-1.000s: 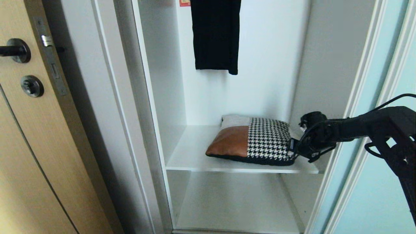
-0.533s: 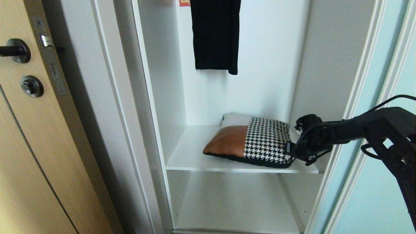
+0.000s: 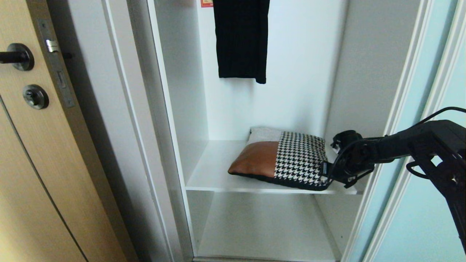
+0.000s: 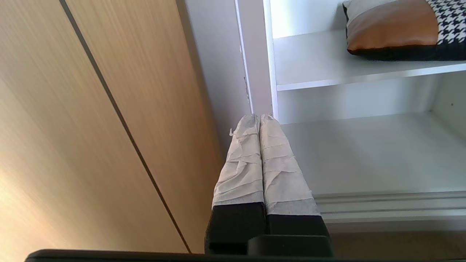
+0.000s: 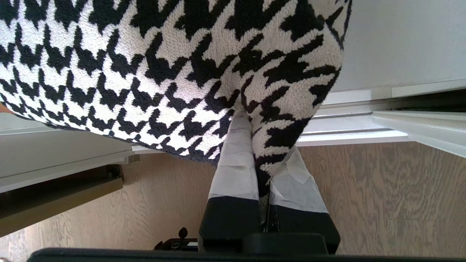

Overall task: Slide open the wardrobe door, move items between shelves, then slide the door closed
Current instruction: Place the pillow on the lower shelf

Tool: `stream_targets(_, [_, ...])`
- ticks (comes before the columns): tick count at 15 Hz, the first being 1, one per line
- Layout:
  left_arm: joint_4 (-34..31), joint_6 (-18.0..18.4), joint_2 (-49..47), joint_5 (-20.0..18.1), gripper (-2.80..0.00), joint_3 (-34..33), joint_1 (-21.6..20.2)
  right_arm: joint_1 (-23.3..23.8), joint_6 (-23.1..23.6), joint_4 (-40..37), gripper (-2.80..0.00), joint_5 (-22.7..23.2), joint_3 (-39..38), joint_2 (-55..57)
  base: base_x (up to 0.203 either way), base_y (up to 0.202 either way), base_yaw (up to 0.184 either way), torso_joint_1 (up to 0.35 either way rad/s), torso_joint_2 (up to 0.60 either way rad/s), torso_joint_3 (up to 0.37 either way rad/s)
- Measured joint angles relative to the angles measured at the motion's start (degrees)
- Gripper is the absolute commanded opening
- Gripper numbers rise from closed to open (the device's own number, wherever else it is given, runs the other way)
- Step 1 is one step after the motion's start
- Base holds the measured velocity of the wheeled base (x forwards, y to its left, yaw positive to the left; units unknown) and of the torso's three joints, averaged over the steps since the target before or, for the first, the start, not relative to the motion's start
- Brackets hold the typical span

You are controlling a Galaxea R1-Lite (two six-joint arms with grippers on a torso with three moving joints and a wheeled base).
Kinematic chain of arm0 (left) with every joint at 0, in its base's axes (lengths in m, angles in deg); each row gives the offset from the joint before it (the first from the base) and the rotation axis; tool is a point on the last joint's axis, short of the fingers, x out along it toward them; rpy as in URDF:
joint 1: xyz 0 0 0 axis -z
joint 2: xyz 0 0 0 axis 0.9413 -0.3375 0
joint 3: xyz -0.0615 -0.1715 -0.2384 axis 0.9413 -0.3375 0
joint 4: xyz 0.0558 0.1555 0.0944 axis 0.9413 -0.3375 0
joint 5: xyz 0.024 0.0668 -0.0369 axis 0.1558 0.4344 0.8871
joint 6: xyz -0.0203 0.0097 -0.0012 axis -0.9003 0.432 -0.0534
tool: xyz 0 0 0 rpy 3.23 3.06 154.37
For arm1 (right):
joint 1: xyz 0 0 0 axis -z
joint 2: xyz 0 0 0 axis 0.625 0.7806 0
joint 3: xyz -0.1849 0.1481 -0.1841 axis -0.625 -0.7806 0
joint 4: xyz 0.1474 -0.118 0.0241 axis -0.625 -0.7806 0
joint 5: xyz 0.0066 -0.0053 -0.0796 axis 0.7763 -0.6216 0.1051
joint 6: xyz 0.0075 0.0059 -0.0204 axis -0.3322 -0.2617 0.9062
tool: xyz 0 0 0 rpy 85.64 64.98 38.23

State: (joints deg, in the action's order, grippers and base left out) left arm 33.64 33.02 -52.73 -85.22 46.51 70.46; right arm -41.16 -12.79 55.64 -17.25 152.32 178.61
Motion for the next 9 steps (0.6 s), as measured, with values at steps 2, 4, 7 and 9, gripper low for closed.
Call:
stream_targets(2, [-1.0,-0.7,-1.4,-0.2,-2.8,5.7,0.0,0.0,0.0,0.0,-2.8,0.1,-0.1,0.2,0.0,0.0,0.0,0.0,0.0,0.0])
stream_targets(4, [-2.9,-2.2,-5.7,-0.5,-2.8,12.5,0.0,0.0,-0.1,-0.1,-2.8,0.1,0.0,0.2,0.0,0.0,0.0,0.0,0.0,0.0])
stream_targets(7, [-3.5,-4.9,-18.3,-1.3,-2.8,21.5,0.0,0.0,-0.1,-0.1,-2.8,0.1,-0.1,0.1,0.0,0.0,0.0,0.0,0.0,0.0])
stream_targets(9, [-3.2,-7.3,-28.9,-4.2,-2.8,28.3,0.1,0.2,0.0,-0.1,-2.8,0.0,0.0,0.1,0.0,0.0,0.0,0.0,0.0,0.0])
